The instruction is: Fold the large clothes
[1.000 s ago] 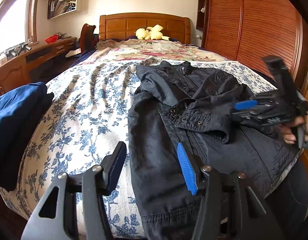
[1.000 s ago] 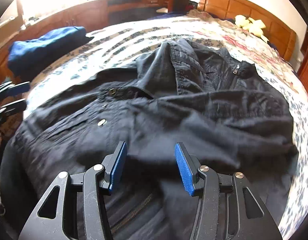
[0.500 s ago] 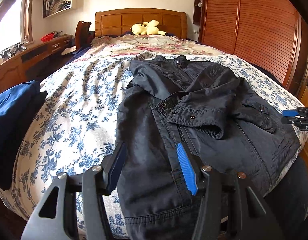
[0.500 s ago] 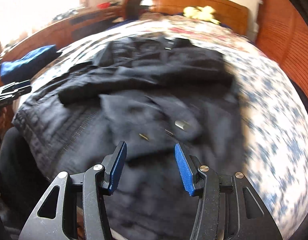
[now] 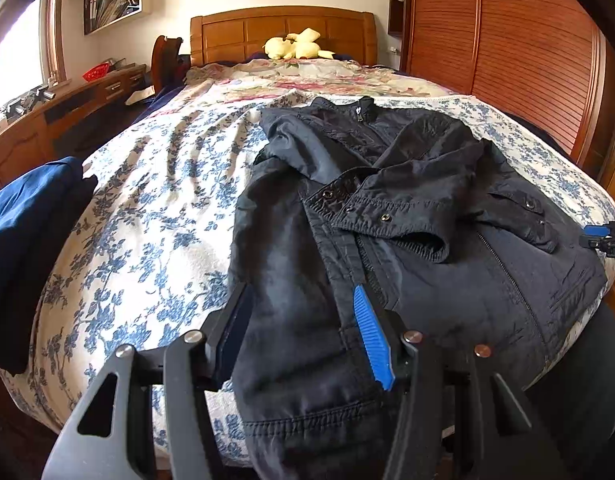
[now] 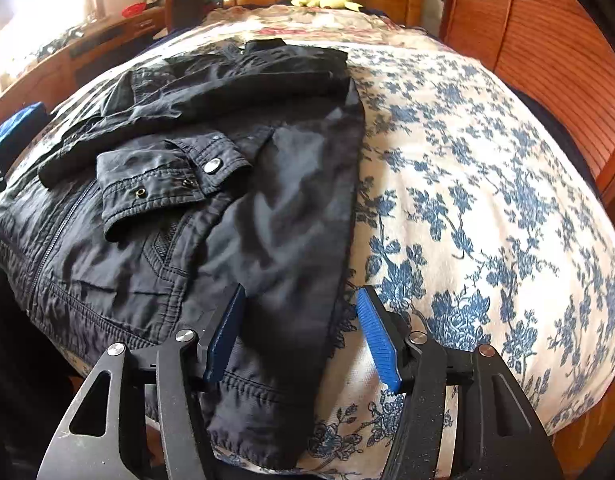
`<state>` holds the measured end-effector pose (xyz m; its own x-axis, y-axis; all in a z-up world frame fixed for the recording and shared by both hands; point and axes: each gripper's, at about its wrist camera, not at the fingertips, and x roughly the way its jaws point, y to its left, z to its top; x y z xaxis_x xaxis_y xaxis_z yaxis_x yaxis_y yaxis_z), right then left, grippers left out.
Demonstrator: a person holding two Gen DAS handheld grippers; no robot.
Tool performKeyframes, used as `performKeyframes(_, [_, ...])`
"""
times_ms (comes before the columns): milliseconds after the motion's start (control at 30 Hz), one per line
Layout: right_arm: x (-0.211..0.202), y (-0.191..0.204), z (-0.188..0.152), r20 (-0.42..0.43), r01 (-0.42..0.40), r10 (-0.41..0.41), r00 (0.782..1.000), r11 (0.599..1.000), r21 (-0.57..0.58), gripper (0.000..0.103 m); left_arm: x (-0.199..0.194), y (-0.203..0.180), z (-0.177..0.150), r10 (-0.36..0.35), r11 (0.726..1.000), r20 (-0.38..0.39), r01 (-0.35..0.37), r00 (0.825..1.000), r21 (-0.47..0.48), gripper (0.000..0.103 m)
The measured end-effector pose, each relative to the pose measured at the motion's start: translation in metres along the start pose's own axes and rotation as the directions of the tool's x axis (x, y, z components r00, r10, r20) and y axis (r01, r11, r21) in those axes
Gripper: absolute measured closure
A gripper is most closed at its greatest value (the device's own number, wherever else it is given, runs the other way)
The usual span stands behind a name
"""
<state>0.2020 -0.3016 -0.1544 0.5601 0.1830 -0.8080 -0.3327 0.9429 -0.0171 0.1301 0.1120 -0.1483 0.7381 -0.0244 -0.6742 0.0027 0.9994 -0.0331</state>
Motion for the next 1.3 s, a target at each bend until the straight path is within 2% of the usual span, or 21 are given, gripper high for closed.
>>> performKeyframes(133, [0.003, -0.002, -0.001, -0.013, -0.05, 0.05, 0.999, 0.998, 0.031, 0.042, -0.004, 0.008, -0.006, 0.012, 1.0, -0.011, -0.012, 1.0, -0.007, 0.051])
performKeyframes(233, [0.003, 0.005, -0.003, -0.018, -0.095, 0.095, 0.995, 0.995, 0.008, 0.042, -0.005, 0.018, -0.012, 0.03, 0.999, -0.028, -0.031, 0.999, -0.01, 0.051])
performKeyframes(300, [0.002, 0.011, -0.004, -0.017, -0.111, 0.111, 0.994, 0.994, -0.007, 0.05, -0.007, 0.022, -0.013, 0.046, 0.999, -0.025, -0.046, 0.999, 0.0, 0.051])
performKeyframes(400, [-0.004, 0.014, -0.001, 0.007, -0.13, 0.13, 0.991, 0.991, -0.004, 0.056, -0.011, 0.03, -0.012, 0.044, 0.999, -0.019, -0.044, 0.999, -0.011, 0.051])
performKeyframes(467, [-0.01, 0.015, 0.0, 0.037, -0.161, 0.161, 0.986, 0.987, 0.005, 0.056, -0.013, 0.034, -0.013, 0.041, 0.999, -0.02, -0.041, 0.999, -0.014, 0.051])
performKeyframes(667, [-0.007, 0.013, -0.004, 0.027, -0.137, 0.137, 0.99, 0.991, 0.0, 0.056, -0.014, 0.049, -0.024, 0.041, 0.999, -0.052, -0.043, 0.998, -0.027, 0.051])
performKeyframes(833, [-0.002, 0.013, -0.013, -0.001, -0.077, 0.077, 0.997, 0.996, -0.038, 0.056, -0.017, 0.049, -0.039, -0.032, 0.999, -0.067, 0.029, 0.997, -0.041, 0.052])
performKeyframes(900, [0.0, 0.013, -0.015, -0.008, -0.067, 0.067, 0.998, 0.997, -0.049, 0.054, -0.02, 0.044, -0.042, -0.048, 0.999, -0.063, 0.047, 0.997, -0.023, 0.066])
performKeyframes(1000, [0.004, 0.012, -0.015, -0.016, -0.076, 0.076, 0.997, 0.996, -0.041, 0.052, -0.021, 0.037, -0.044, -0.074, 0.997, -0.066, 0.074, 0.995, -0.013, 0.074])
performKeyframes(1233, [0.006, 0.011, -0.013, -0.018, -0.091, 0.091, 0.996, 0.995, -0.04, 0.051, -0.014, 0.028, -0.051, -0.088, 0.996, -0.1, 0.088, 0.991, -0.005, 0.075])
performKeyframes(1267, [0.004, 0.011, -0.013, -0.012, -0.103, 0.103, 0.995, 0.994, -0.042, 0.054, -0.014, 0.028, -0.052, -0.09, 0.996, -0.103, 0.089, 0.991, -0.008, 0.075])
performKeyframes(1300, [0.002, 0.013, -0.014, -0.003, -0.111, 0.111, 0.994, 0.993, -0.044, 0.063, -0.014, 0.029, -0.052, -0.093, 0.996, -0.104, 0.092, 0.99, -0.012, 0.075])
